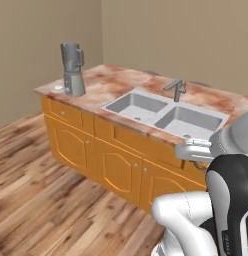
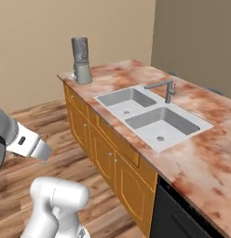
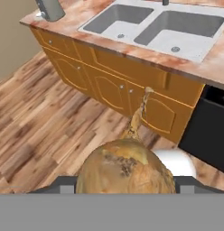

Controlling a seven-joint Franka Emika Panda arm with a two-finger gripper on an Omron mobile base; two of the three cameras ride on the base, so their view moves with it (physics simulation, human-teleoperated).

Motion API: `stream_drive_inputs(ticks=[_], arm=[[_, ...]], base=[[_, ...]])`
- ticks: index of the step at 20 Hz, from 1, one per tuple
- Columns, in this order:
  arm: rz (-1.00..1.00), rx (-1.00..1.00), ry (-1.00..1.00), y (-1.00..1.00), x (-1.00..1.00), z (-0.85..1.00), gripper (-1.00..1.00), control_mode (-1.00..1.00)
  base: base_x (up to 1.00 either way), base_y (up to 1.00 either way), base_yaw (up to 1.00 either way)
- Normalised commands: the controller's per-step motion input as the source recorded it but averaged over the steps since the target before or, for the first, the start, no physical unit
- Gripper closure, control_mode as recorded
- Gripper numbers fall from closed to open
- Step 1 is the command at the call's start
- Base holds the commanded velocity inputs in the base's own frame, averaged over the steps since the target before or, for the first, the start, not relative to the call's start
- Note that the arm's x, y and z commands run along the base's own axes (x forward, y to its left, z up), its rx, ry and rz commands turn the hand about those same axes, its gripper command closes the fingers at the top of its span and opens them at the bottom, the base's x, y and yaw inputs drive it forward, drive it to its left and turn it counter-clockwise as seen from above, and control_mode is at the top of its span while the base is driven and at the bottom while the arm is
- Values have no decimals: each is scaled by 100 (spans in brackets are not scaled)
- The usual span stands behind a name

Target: Grab the onion and lemon from the fridge, place them in the blender, close the lid, and turn on the blender to create a marinade.

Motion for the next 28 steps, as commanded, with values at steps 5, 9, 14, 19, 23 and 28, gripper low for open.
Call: stream_drive_inputs(ticks=[5,9,14,19,23,28], arm=[[0,0,0,0,0,0,100,100],[0,0,0,0,0,0,100,100],[0,0,0,0,0,0,100,100],[0,0,0,0,0,0,100,100],[0,0,0,0,0,0,100,100],[0,0,0,0,0,0,100,100]], base=[[99,100,-42],[89,100,-36],[78,100,-33],[78,100,-35],[67,100,-36],[51,100,-33]])
